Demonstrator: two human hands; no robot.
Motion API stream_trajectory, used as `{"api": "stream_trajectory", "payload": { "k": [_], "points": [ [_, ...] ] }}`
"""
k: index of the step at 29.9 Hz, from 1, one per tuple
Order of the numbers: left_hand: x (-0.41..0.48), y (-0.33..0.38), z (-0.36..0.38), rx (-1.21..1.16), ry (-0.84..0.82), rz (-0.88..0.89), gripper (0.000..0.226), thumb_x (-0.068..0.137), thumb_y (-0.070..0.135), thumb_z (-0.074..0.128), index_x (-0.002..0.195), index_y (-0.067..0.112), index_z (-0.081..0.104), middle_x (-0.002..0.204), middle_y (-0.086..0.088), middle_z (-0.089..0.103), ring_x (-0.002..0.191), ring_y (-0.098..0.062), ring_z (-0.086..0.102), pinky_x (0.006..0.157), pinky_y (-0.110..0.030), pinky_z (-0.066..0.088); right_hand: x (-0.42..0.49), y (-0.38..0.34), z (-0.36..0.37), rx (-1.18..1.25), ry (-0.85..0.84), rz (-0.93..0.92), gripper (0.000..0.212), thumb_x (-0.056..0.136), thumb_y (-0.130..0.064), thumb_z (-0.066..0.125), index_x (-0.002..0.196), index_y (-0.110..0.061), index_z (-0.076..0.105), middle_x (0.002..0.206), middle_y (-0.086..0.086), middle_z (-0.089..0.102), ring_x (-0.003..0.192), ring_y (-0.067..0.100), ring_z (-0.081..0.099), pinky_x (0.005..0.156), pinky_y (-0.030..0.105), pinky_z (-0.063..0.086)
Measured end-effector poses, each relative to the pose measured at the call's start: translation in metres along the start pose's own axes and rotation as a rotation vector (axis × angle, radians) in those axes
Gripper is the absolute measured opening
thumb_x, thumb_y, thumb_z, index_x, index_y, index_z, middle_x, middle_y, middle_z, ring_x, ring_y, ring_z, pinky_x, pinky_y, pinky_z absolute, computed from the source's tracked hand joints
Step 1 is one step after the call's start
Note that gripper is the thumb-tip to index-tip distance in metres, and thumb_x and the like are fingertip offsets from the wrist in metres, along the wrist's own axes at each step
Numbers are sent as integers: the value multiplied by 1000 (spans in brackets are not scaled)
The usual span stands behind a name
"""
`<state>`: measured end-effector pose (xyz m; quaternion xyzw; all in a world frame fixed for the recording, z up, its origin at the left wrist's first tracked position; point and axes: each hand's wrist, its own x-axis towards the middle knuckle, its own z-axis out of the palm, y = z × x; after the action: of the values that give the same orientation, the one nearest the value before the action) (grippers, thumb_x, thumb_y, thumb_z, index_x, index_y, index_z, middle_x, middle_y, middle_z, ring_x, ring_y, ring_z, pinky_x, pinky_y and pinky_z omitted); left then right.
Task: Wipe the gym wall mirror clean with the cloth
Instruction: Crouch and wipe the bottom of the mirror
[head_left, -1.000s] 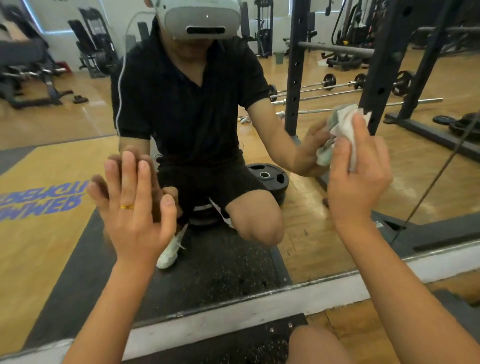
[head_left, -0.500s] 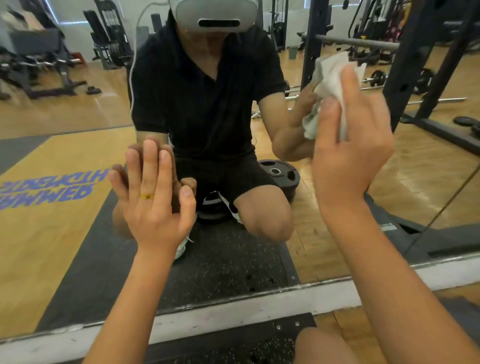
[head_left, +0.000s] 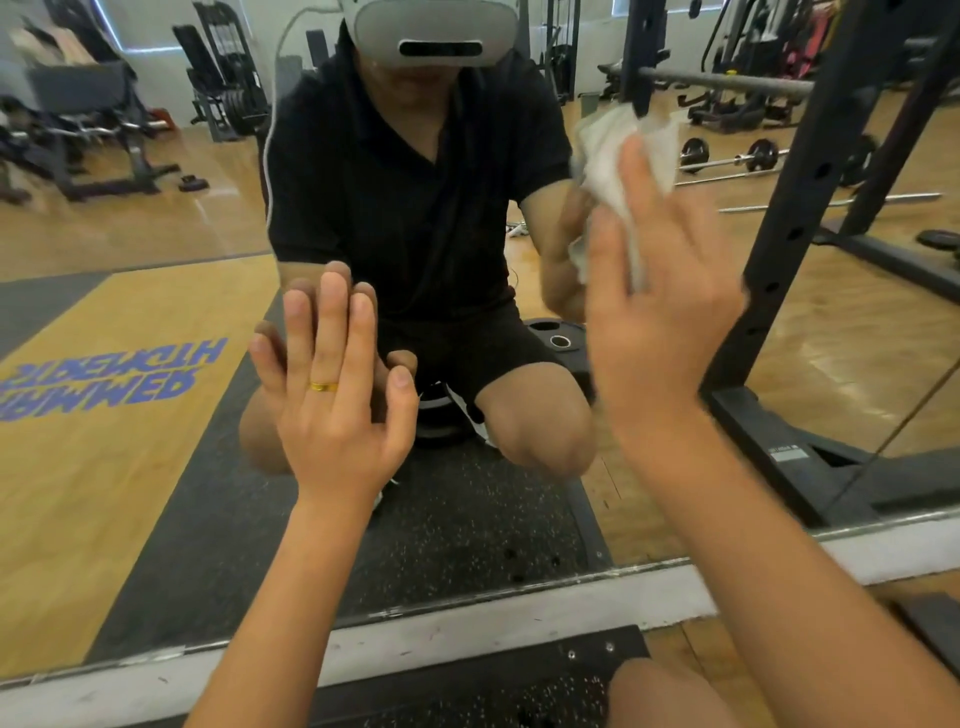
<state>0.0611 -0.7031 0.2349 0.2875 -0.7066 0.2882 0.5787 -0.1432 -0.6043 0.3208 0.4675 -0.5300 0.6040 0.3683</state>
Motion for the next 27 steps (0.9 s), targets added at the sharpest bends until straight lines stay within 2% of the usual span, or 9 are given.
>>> {"api": "stream_trajectory", "payload": {
  "k": [4,6,8,12,14,16,20,22,27],
  "points": [
    [0,-1,-2,-22,-15,-4,60,101,21,52,157,5,36,171,3,10,159,-20,6,127,-47,0,-49,-22,12,-13,-198,-163,33,108,-18,55,133,0,66,91,11,69,70,12,54,66,13,37],
    [1,-1,-3,-25,-21,-1,59,101,21,53,154,3,38,171,3,10,159,-20,6,127,-47,1,-34,-8,6,-37,-194,-259,32,107,-18,56,132,0,67,91,11,69,69,14,56,64,14,37],
    [2,-2,-4,-50,-13,2,57,101,20,52,153,2,39,171,3,11,158,-20,7,127,-47,2,-9,2,0,-39,-99,-183,32,107,-18,56,132,0,66,91,14,68,71,14,55,63,15,40],
    [-2,-6,-8,-141,38,-55,50,105,17,44,150,-4,39,168,-7,21,157,-24,14,125,-55,11,10,-17,12,66,54,62,35,102,-11,60,133,5,64,94,14,67,81,-2,43,70,3,38],
    [-5,-11,-9,-122,67,-95,50,104,16,44,149,-5,41,160,-20,35,156,-25,18,122,-60,13,7,-44,28,159,24,56,36,101,-13,59,133,3,64,100,13,71,77,6,54,67,17,50],
    [-8,-14,-8,-92,67,-100,52,104,17,44,152,-3,40,154,-27,41,157,-23,17,123,-58,12,-6,-75,45,179,-68,-97,36,99,-14,63,133,-1,66,108,13,73,72,22,65,62,37,53],
    [-10,-17,-5,-76,88,-91,52,108,19,39,156,1,35,154,-27,41,157,-22,15,125,-53,10,-23,-97,48,105,-161,-265,34,102,-18,63,134,-8,67,96,6,71,64,18,62,52,35,54],
    [-10,-15,-6,-74,82,-101,51,105,17,41,152,-3,40,153,-29,41,157,-21,15,126,-52,8,-15,-69,37,95,-107,-214,34,104,-21,59,134,-7,67,90,8,71,64,21,62,50,37,53],
    [-7,-13,-5,-61,89,-90,52,102,15,45,150,-4,42,156,-19,34,157,-21,14,126,-50,6,-7,-11,2,78,18,73,35,106,-20,57,134,-1,64,95,11,73,78,12,60,63,25,48]
  ]
}}
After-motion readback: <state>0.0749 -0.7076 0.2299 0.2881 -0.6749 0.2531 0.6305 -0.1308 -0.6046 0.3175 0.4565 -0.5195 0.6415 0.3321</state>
